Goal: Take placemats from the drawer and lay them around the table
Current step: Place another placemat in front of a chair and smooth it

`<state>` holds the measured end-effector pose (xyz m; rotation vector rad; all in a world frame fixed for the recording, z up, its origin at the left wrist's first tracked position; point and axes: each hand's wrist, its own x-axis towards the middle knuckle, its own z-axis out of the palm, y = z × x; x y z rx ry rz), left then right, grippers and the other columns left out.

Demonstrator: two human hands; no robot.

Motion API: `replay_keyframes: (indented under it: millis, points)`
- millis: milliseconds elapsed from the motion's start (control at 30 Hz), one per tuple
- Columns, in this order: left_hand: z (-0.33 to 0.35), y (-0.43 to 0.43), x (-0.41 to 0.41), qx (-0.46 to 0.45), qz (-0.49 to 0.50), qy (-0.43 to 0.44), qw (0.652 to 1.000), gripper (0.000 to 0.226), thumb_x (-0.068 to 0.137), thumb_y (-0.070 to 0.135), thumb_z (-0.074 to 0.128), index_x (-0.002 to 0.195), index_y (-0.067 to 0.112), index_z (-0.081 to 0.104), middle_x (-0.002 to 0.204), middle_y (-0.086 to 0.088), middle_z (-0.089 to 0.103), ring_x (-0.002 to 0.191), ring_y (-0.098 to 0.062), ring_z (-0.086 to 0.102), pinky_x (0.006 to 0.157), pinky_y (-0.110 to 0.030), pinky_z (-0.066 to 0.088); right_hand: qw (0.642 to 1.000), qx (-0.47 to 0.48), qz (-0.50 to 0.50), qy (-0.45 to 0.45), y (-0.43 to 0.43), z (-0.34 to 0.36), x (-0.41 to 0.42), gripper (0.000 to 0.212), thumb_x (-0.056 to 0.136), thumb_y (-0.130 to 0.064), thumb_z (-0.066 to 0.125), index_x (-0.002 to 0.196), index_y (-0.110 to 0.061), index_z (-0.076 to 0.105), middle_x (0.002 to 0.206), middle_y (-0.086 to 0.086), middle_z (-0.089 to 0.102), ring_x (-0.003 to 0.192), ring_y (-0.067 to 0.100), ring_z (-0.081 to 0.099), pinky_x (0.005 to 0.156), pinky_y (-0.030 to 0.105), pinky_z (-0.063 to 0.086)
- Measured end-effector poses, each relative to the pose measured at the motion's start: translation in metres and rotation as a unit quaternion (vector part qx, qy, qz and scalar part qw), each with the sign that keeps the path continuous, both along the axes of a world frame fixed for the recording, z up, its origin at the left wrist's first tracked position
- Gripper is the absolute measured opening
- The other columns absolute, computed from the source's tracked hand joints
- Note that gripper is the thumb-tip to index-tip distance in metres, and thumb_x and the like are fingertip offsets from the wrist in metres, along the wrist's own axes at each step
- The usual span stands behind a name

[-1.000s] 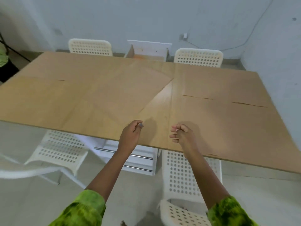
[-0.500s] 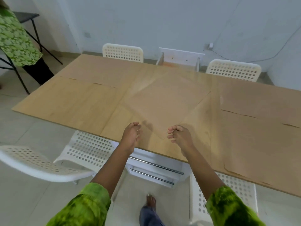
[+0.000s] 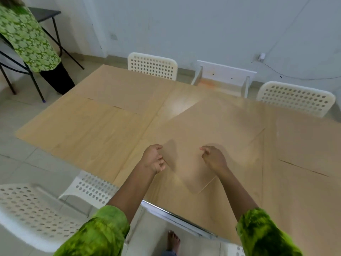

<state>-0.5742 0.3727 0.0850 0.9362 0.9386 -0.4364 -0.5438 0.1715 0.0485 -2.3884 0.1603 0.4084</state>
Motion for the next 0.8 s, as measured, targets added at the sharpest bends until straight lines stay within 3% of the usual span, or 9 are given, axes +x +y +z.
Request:
replay_keyframes:
  millis: [100,167,233,400,533,700,800]
  points:
    - [-0.005,-0.004,0.013,0.026,0.029,0.024,0.999,0.018,0.085,0.020,0.056,0.093,0.006,0.048,0.082,-0.004,0.043,0.075,-0.017,0.042,0.100,-0.037,0.035,0.999,-0.042,0.024,0.000,-0.004,0.000,0.010,0.038,0.089,-0.007,0.042,0.120,-0.015,0.062,0.132,0.003,0.055,0.124,0.021,0.048,0.100,0.030,0.039]
    - [-0.007,-0.009,0.019,0.040,0.031,0.006,0.999,0.010,0.085,0.017,0.057,0.084,0.008,0.053,0.078,-0.001,0.045,0.074,-0.016,0.044,0.092,-0.032,0.042,0.999,-0.037,0.021,0.013,-0.007,0.004,0.012,0.036,0.090,-0.007,0.041,0.118,-0.012,0.062,0.130,0.001,0.056,0.123,0.019,0.050,0.098,0.027,0.037]
    - [-0.005,-0.016,0.021,0.024,0.009,-0.024,0.999,0.007,0.085,0.012,0.058,0.079,0.011,0.056,0.078,-0.002,0.055,0.070,-0.016,0.051,0.066,-0.028,0.044,0.999,-0.026,0.019,0.019,-0.009,0.006,0.014,0.034,0.091,-0.006,0.041,0.117,-0.010,0.063,0.130,0.002,0.058,0.122,0.018,0.051,0.097,0.025,0.037]
    - [-0.011,-0.028,0.032,0.062,-0.066,-0.039,0.995,0.013,0.089,-0.002,0.047,0.084,0.005,0.057,0.078,-0.008,0.057,0.068,-0.021,0.055,0.054,-0.030,0.050,0.999,0.017,-0.014,0.030,-0.011,0.008,0.023,0.031,0.091,-0.006,0.043,0.113,-0.008,0.065,0.128,0.004,0.060,0.121,0.019,0.052,0.094,0.022,0.035]
    - [-0.017,-0.010,0.038,0.140,-0.065,-0.164,0.974,0.040,0.085,-0.014,0.037,0.114,0.006,0.058,0.089,-0.007,0.063,0.083,-0.024,0.060,0.067,-0.030,0.050,0.996,0.055,-0.067,0.016,-0.014,0.012,0.036,0.035,0.091,-0.003,0.040,0.117,-0.007,0.062,0.131,0.006,0.058,0.125,0.021,0.049,0.099,0.024,0.035]
    - [-0.008,0.047,0.048,0.059,-0.037,-0.231,0.970,0.031,0.086,-0.012,0.044,0.111,-0.004,0.059,0.089,-0.011,0.071,0.082,-0.024,0.067,0.063,-0.027,0.057,0.995,0.010,-0.102,-0.020,-0.039,0.021,0.066,0.039,0.092,-0.008,0.041,0.129,-0.009,0.053,0.139,0.011,0.049,0.128,0.025,0.045,0.105,0.028,0.032]
    - [0.001,0.094,0.051,0.046,-0.080,-0.254,0.963,0.027,0.086,-0.008,0.046,0.110,-0.005,0.059,0.084,-0.008,0.075,0.075,-0.017,0.072,0.069,-0.028,0.059,0.993,-0.047,-0.106,-0.012,-0.057,0.025,0.085,0.045,0.094,-0.020,0.042,0.138,-0.012,0.043,0.147,0.012,0.039,0.134,0.029,0.037,0.111,0.035,0.028]
